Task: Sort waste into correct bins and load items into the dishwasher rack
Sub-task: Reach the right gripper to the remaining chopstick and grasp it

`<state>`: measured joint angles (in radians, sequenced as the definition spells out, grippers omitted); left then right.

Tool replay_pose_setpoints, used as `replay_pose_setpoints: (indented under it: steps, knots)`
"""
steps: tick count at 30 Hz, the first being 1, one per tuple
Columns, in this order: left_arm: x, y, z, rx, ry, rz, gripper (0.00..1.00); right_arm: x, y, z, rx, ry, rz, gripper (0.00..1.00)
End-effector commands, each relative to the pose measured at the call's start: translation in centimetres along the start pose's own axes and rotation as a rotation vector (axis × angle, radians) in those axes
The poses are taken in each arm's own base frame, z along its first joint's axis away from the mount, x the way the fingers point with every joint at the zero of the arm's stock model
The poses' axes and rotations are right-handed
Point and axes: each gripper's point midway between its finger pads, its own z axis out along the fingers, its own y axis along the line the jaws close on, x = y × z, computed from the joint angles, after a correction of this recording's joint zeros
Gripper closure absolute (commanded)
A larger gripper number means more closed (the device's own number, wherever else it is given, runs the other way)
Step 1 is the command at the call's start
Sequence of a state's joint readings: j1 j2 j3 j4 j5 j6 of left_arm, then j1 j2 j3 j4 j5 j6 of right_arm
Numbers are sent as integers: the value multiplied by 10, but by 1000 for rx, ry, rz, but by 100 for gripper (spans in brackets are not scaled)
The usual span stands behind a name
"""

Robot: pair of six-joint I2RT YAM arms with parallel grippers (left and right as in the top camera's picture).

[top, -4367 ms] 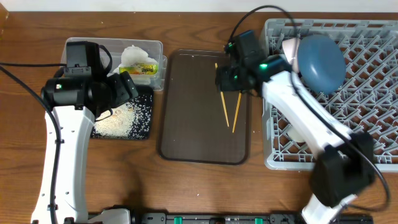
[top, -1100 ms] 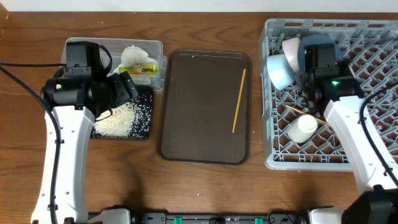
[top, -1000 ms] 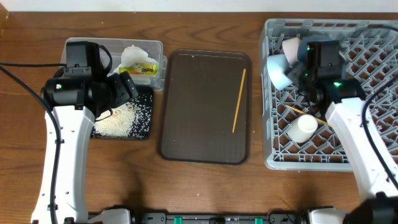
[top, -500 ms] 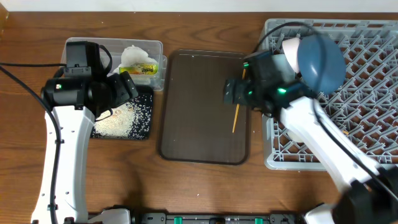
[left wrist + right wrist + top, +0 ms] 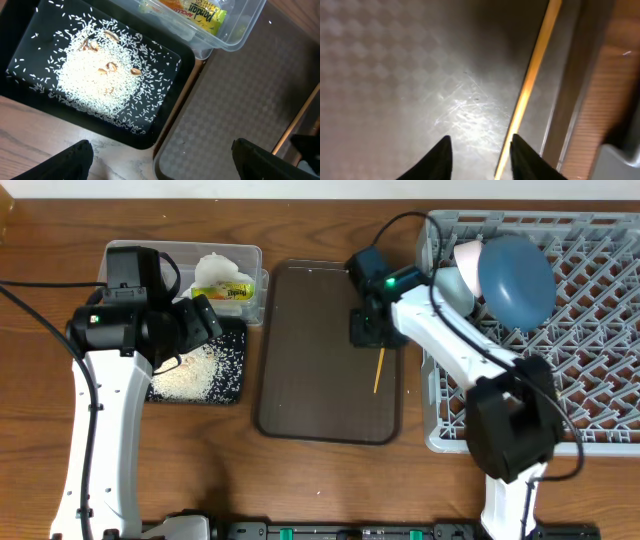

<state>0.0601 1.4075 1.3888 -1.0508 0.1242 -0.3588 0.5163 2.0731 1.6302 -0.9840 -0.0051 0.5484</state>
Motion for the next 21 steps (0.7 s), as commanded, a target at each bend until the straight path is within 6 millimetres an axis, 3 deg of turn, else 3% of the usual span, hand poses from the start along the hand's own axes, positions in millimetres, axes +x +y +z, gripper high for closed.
replay_pose_setpoints:
  steps: [1,8,15,21]
  knots:
    - [-5,0,-1,-5,-7,7,8,1,-6,18,64,20,37,67]
    - [-5,0,-1,-5,-7,7,9,10,-20,38,141,64,45,67]
    - [-5,0,-1,-5,-7,7,8,16,-23,51,159,93,43,84]
    - [-5,0,-1,-5,-7,7,8,22,-26,54,168,118,43,87]
